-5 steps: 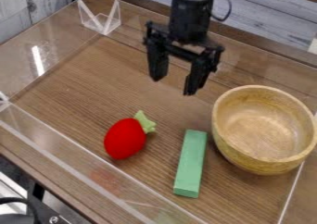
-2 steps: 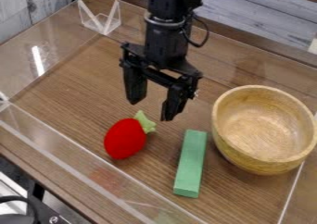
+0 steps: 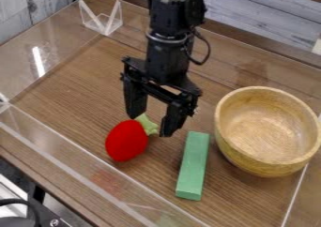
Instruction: Move the red object to the right side of the table
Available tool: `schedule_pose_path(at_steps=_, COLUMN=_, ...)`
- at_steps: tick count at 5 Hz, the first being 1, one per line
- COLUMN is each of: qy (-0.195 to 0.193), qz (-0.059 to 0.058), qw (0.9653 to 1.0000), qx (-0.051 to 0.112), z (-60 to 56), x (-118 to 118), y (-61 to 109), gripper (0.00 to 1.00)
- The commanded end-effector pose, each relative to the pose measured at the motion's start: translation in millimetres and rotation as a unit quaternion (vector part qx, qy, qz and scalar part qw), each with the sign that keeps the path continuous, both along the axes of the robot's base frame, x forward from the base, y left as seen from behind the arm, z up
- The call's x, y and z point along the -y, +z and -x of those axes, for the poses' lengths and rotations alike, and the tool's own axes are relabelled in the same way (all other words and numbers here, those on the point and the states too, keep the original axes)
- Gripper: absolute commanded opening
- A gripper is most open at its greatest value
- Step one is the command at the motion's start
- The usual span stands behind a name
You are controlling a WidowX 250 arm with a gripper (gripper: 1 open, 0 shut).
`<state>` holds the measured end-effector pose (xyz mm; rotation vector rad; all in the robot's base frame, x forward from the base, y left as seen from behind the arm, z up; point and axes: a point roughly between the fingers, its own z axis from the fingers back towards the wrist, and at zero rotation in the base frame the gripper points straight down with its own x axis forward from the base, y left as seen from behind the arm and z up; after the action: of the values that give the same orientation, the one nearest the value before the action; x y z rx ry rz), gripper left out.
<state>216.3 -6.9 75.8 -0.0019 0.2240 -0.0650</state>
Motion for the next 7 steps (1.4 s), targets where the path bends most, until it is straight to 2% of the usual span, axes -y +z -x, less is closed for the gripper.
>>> schedule_pose_path(at_steps=1, qy=0.003, qz=-0.001, qw=0.9997, qx=0.024, z=2.7, x=4.8, y=11.1, gripper=1.0)
schedule_pose_path(at_steps=2, qy=0.02, qz=-0.003, qw=0.9995, qx=0.023, z=4.7, x=-3.8, y=5.3, gripper=1.0)
schedule_pose_path(at_steps=4, qy=0.047, qz=-0.007, qw=0.9981, qx=0.04, z=8.7, x=-30.6, y=-4.6, gripper=1.0)
schedule_pose_path(at_steps=5, qy=0.041, qz=-0.005, qw=0.9979, qx=0.05, z=14.7, x=-48.9, y=-2.2, gripper=1.0)
schedule_pose_path(at_steps=6, qy=0.023, qz=0.0, qw=0.9982, qx=0.056, z=18.2, x=-57.0, y=-2.6, gripper=1.0)
schedule_pose_path(at_steps=7, qy=0.014, qz=-0.001, qw=0.9983, qx=0.057, z=19.7, x=-69.3, y=-3.4, gripper=1.0)
